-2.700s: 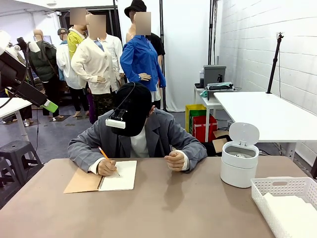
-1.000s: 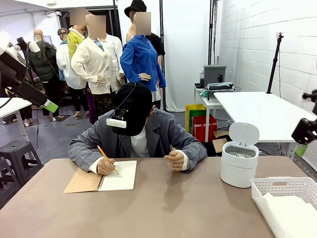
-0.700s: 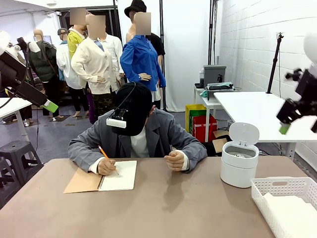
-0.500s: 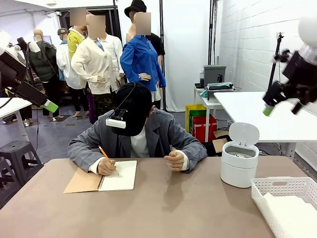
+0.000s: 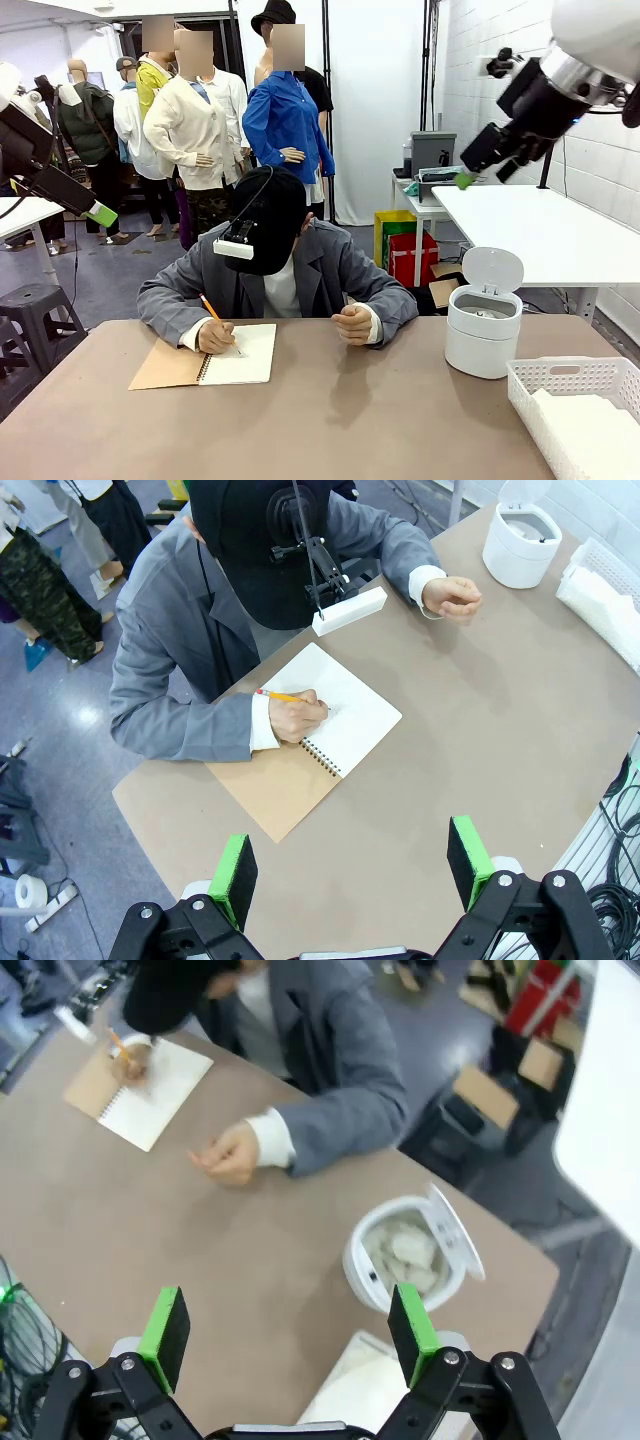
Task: Sort the paper based on its condition.
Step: If a person hands you a paper, place it in the Organizing basket , and if it's crumpled, put it in the Trash can.
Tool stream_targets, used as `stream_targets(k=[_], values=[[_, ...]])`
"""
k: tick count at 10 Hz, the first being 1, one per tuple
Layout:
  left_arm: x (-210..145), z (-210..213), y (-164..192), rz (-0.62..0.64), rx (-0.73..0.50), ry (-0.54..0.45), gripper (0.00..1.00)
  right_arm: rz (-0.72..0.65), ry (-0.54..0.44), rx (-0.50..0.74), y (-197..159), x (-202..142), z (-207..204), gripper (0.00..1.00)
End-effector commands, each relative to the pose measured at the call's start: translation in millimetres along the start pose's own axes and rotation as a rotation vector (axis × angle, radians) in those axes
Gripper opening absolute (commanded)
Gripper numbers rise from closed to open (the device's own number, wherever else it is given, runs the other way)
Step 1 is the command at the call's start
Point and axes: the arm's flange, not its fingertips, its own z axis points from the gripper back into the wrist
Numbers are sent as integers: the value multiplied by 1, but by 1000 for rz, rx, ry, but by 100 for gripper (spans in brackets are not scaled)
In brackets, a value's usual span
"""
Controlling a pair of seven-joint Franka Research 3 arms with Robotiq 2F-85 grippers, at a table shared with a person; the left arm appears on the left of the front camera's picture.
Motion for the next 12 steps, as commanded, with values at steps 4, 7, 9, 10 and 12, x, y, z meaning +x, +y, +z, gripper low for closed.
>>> stream_targets(k=[4, 7, 9, 10, 12], values=[[-1, 0, 0, -3, 1, 0, 100, 214, -141, 205, 41, 12, 0, 100], [-1, 0, 0, -3, 1, 0, 100, 296, -170, 239, 75, 18, -7, 100], [-1, 0, 0, -3, 1, 0, 100, 305, -122, 268, 92, 26, -21, 100], [-1, 0, 0, -3, 1, 0, 100, 265, -92, 222, 92, 29, -26, 100], [-1, 0, 0, -3, 1, 0, 100, 297, -120, 243, 92, 23, -10, 100]])
